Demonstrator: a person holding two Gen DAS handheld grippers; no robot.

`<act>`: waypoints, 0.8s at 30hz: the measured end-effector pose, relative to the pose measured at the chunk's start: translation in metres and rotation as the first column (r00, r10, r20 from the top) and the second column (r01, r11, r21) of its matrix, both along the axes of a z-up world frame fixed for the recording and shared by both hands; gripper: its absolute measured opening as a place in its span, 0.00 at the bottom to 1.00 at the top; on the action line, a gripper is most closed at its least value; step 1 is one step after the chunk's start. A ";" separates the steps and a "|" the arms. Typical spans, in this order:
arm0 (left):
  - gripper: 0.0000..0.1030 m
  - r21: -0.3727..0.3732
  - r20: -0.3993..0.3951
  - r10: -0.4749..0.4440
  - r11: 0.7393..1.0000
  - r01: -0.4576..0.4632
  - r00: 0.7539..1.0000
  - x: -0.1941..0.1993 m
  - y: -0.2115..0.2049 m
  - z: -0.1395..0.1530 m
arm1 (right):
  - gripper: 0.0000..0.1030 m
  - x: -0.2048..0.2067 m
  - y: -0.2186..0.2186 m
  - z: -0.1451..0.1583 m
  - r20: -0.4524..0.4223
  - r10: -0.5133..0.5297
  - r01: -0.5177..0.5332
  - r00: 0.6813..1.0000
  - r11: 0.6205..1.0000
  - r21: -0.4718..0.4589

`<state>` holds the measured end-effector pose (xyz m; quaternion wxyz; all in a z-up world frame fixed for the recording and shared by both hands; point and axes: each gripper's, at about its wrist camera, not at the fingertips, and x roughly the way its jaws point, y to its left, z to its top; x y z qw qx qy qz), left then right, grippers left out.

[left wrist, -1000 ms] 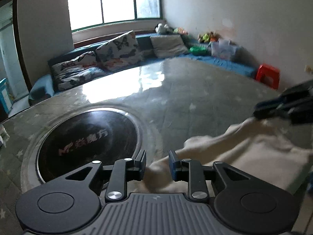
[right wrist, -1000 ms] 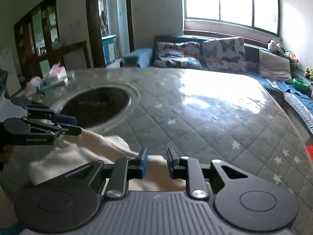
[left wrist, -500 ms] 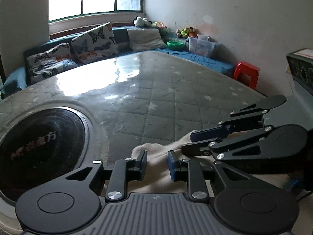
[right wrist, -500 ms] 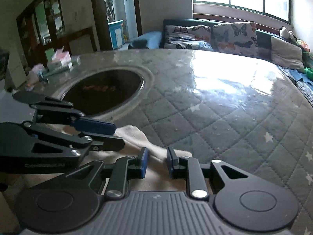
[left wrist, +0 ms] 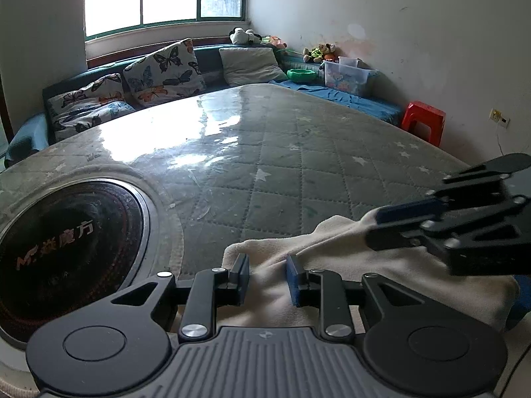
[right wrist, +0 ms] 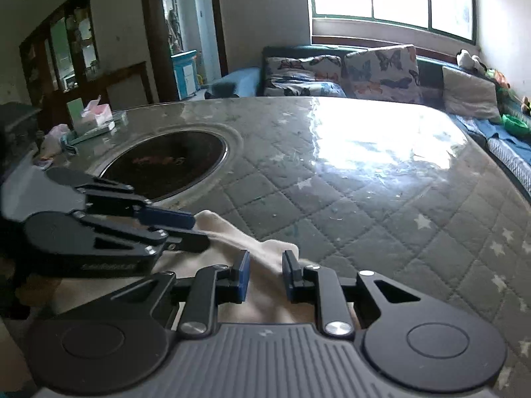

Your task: Fold clothes

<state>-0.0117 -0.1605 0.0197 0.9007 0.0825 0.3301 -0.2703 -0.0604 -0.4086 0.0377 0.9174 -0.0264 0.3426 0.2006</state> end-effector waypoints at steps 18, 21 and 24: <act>0.27 -0.016 0.037 -0.010 1.000 0.011 0.999 -0.021 -0.005 0.014 | 0.18 -0.021 -0.054 -0.001 -0.004 -0.136 0.136 0.991 0.990 -0.037; 0.27 -0.030 0.041 -0.037 0.999 0.039 0.998 -0.031 -0.009 0.017 | 0.18 -0.016 -0.053 -0.009 -0.017 -0.136 0.135 0.991 0.990 -0.031; 0.27 -0.038 0.038 -0.056 0.998 0.057 0.998 -0.037 -0.013 0.018 | 0.09 -0.013 -0.052 -0.017 -0.026 -0.135 0.134 0.990 0.990 -0.038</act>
